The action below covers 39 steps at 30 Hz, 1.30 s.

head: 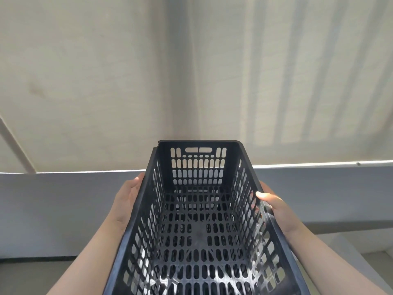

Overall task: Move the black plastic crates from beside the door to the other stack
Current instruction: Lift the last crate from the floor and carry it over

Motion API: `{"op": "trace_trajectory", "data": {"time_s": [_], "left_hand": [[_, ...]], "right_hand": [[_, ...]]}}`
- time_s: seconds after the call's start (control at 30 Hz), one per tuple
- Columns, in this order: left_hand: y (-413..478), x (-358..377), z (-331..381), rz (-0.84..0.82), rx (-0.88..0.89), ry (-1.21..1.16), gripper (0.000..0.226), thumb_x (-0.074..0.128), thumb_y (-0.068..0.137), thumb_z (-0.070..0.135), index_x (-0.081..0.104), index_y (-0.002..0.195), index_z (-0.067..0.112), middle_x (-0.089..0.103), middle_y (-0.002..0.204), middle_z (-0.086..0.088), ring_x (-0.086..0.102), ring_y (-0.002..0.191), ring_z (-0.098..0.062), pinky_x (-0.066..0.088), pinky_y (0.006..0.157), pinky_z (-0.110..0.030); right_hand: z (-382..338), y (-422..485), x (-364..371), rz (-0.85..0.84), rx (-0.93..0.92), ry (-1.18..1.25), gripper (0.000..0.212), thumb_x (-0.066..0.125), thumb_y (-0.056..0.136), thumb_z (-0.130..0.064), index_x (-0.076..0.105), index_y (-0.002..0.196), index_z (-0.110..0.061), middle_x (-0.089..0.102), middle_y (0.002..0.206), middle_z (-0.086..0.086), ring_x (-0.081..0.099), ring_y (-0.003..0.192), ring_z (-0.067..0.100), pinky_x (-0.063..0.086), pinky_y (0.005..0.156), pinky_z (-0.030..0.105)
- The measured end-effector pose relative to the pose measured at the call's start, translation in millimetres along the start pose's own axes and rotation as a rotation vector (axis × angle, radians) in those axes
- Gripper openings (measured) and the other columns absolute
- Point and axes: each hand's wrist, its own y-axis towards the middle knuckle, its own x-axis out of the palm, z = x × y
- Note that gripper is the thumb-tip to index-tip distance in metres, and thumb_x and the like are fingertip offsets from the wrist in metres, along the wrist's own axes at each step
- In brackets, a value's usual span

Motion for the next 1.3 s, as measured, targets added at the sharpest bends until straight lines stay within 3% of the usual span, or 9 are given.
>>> {"op": "trace_trajectory", "data": {"time_s": [0.07, 0.17, 0.4, 0.6, 0.77, 0.87, 1.07, 1.2, 1.3], "left_hand": [[0, -4, 0, -0.035, 0.002, -0.070, 0.042, 0.031, 0.105, 0.032, 0.065, 0.123, 0.016, 0.073, 0.085, -0.005, 0.070, 0.060, -0.015, 0.057, 0.055, -0.027], [3, -7, 0, -0.042, -0.025, -0.129, 0.047, 0.038, 0.100, 0.037, 0.062, 0.130, 0.011, 0.073, 0.089, -0.006, 0.071, 0.069, -0.019, 0.057, 0.065, -0.034], [7, -4, -5, -0.067, -0.036, -0.184, 0.035, 0.037, 0.100, 0.032, 0.066, 0.114, 0.018, 0.070, 0.078, -0.001, 0.068, 0.063, -0.017, 0.056, 0.057, -0.033], [8, -7, -8, -0.056, -0.032, -0.164, 0.043, 0.037, 0.100, 0.036, 0.064, 0.124, 0.012, 0.070, 0.085, -0.007, 0.069, 0.065, -0.020, 0.057, 0.059, -0.035], [7, -8, -6, -0.078, -0.029, -0.181, 0.049, 0.043, 0.091, 0.041, 0.063, 0.124, 0.012, 0.070, 0.090, -0.008, 0.069, 0.070, -0.022, 0.056, 0.066, -0.038], [9, -10, -6, -0.071, -0.015, -0.185, 0.050, 0.043, 0.092, 0.042, 0.061, 0.124, 0.009, 0.068, 0.092, -0.009, 0.070, 0.069, -0.022, 0.058, 0.062, -0.036], [8, -10, -8, -0.085, -0.009, -0.110, 0.047, 0.027, 0.105, 0.032, 0.060, 0.131, 0.010, 0.063, 0.103, -0.017, 0.067, 0.067, -0.020, 0.059, 0.056, -0.029], [6, -6, -7, -0.012, 0.032, -0.013, 0.037, 0.033, 0.106, 0.032, 0.067, 0.106, 0.020, 0.065, 0.082, -0.013, 0.065, 0.058, -0.015, 0.055, 0.054, -0.025], [8, -4, -11, -0.012, 0.013, 0.079, 0.035, 0.035, 0.106, 0.034, 0.068, 0.113, 0.024, 0.071, 0.077, 0.002, 0.066, 0.064, -0.013, 0.055, 0.060, -0.029]], "right_hand": [[-1, 0, -1, -0.006, -0.023, 0.005, 0.044, 0.046, 0.091, -0.041, 0.066, 0.130, -0.034, 0.073, 0.130, -0.006, 0.063, 0.128, 0.017, 0.047, 0.111, 0.045], [-4, 1, -1, 0.007, -0.046, 0.027, 0.028, 0.043, 0.105, -0.024, 0.061, 0.123, -0.034, 0.078, 0.104, -0.025, 0.072, 0.100, -0.006, 0.056, 0.073, 0.008], [-6, 3, -1, 0.063, 0.047, -0.008, 0.039, 0.034, 0.109, -0.017, 0.068, 0.120, -0.032, 0.079, 0.111, -0.019, 0.070, 0.114, 0.005, 0.051, 0.084, 0.015], [-16, 0, 5, 0.070, 0.039, -0.046, 0.037, 0.031, 0.110, -0.015, 0.061, 0.110, -0.038, 0.071, 0.098, -0.031, 0.063, 0.088, -0.026, 0.041, 0.065, -0.008], [-11, 2, 5, 0.069, 0.038, -0.060, 0.035, 0.032, 0.110, -0.016, 0.062, 0.113, -0.034, 0.067, 0.114, -0.022, 0.064, 0.098, -0.022, 0.050, 0.084, 0.004], [-13, 2, 9, 0.076, 0.061, -0.070, 0.026, 0.036, 0.108, -0.025, 0.060, 0.113, -0.035, 0.061, 0.119, -0.021, 0.061, 0.110, -0.011, 0.041, 0.082, -0.002], [-7, 6, 6, 0.144, 0.082, -0.115, 0.032, 0.026, 0.112, -0.013, 0.052, 0.130, -0.016, 0.046, 0.131, -0.010, 0.039, 0.130, 0.012, 0.024, 0.100, 0.016], [-5, 7, 5, 0.147, 0.091, -0.110, 0.029, 0.029, 0.111, -0.016, 0.054, 0.124, -0.023, 0.051, 0.136, -0.005, 0.043, 0.133, 0.013, 0.026, 0.105, 0.022], [-8, 8, 6, 0.107, 0.088, -0.098, 0.037, 0.031, 0.111, -0.011, 0.053, 0.133, -0.030, 0.055, 0.143, 0.005, 0.040, 0.149, 0.031, 0.035, 0.109, 0.024]]}}
